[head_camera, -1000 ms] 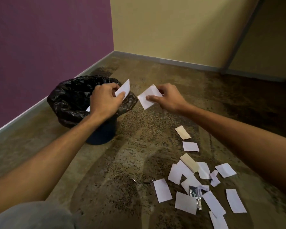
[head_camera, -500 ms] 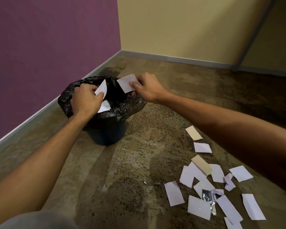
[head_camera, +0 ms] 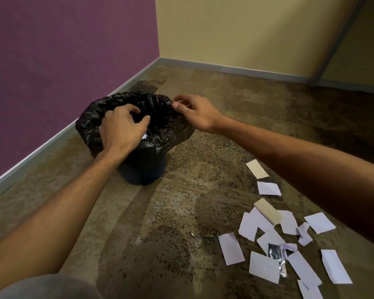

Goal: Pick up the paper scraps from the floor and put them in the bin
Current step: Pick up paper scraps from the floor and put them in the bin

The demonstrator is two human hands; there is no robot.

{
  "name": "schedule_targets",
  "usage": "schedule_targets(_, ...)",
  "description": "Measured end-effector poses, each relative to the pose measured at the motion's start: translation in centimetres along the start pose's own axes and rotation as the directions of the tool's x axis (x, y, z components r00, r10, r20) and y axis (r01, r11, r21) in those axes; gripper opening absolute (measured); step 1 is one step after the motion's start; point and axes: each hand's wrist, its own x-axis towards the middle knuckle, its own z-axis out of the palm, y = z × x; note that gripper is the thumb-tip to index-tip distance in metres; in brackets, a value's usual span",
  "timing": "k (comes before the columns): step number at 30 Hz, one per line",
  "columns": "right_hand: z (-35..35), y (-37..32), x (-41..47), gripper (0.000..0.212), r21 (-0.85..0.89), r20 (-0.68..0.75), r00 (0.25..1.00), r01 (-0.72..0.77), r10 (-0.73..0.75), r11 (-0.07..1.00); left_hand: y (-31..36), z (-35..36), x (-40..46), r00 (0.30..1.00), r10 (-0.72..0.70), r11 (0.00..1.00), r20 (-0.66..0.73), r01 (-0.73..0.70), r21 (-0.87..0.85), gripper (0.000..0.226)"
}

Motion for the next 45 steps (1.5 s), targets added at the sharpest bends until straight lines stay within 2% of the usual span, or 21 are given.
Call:
schedule_targets(4, -0.9, 1.9, -1.8, 0.032, -0.049, -0.007, 1.0, -0.016, 0.016, 0.999, 1.3, 0.8, -1.5, 0.994, 0.107, 0.994, 0.015, -0.106, -0.034, 0.031)
schedule_targets(7, -1.6, 3.7, -3.5, 0.031, -0.114, 0.024, 0.999, -0.042, 0.045, 0.993, 2.4, 1.3, -2.8, 0.968, 0.249, 0.968, 0.019, -0.248, -0.026, 0.029)
schedule_targets(11, -2.1, 6.7, -6.7, 0.033, -0.246, 0.101, 0.988, -0.088, 0.116, 0.965, 3.8, 3.4, -5.6, 0.875, 0.472, 0.88, 0.104, -0.475, 0.003, 0.027)
schedule_targets(17, -2.5, 10.9, -11.4, 0.03, -0.363, 0.205, 0.943, -0.175, 0.262, 0.915, 4.9, 7.5, -8.4, 0.741, 0.602, 0.78, 0.297, -0.626, -0.02, 0.031)
schedule_targets(20, -2.8, 13.0, -13.6, 0.033, -0.392, 0.219, 0.919, -0.224, 0.327, 0.892, 5.3, 9.4, -9.7, 0.672, 0.621, 0.754, 0.404, -0.654, -0.071, 0.029)
schedule_targets(23, -2.7, 15.5, -15.8, 0.032, -0.432, 0.209, 0.902, -0.262, 0.379, 0.863, 4.9, 11.6, -11.7, 0.571, 0.623, 0.732, 0.534, -0.666, -0.141, 0.028)
schedule_targets(26, -2.3, 17.9, -17.7, 0.037, -0.485, 0.205, 0.867, -0.313, 0.454, 0.817, 4.3, 13.3, -14.1, 0.415, 0.603, 0.694, 0.681, -0.694, -0.193, 0.039)
schedule_targets(29, -1.7, 19.7, -19.4, 0.04, -0.524, 0.228, 0.831, -0.334, 0.507, 0.783, 4.4, 13.6, -15.9, 0.246, 0.525, 0.669, 0.815, -0.711, -0.216, 0.058)
schedule_targets(31, -1.3, 20.8, -20.4, 0.046, -0.577, 0.233, 0.804, -0.339, 0.547, 0.743, 4.7, 13.7, -16.8, 0.174, 0.502, 0.648, 0.847, -0.724, -0.236, 0.065)
schedule_targets(35, -0.5, 22.8, -21.9, 0.056, -0.615, 0.201, 0.771, -0.381, 0.604, 0.691, 4.7, 14.3, -18.3, 0.071, 0.52, 0.618, 0.851, -0.72, -0.317, 0.071)
schedule_targets(39, -0.1, 23.5, -22.6, 0.058, -0.63, 0.174, 0.762, -0.401, 0.624, 0.666, 4.3, 15.0, -19.7, -0.034, 0.52, 0.562, 0.853, -0.739, -0.372, 0.077)
schedule_targets(45, 1.6, 24.0, -23.6, 0.082, -0.612, 0.195, 0.741, -0.42, 0.642, 0.67, 3.6, 15.9, -21.9, -0.112, 0.492, 0.457, 0.863, -0.811, -0.366, 0.074)
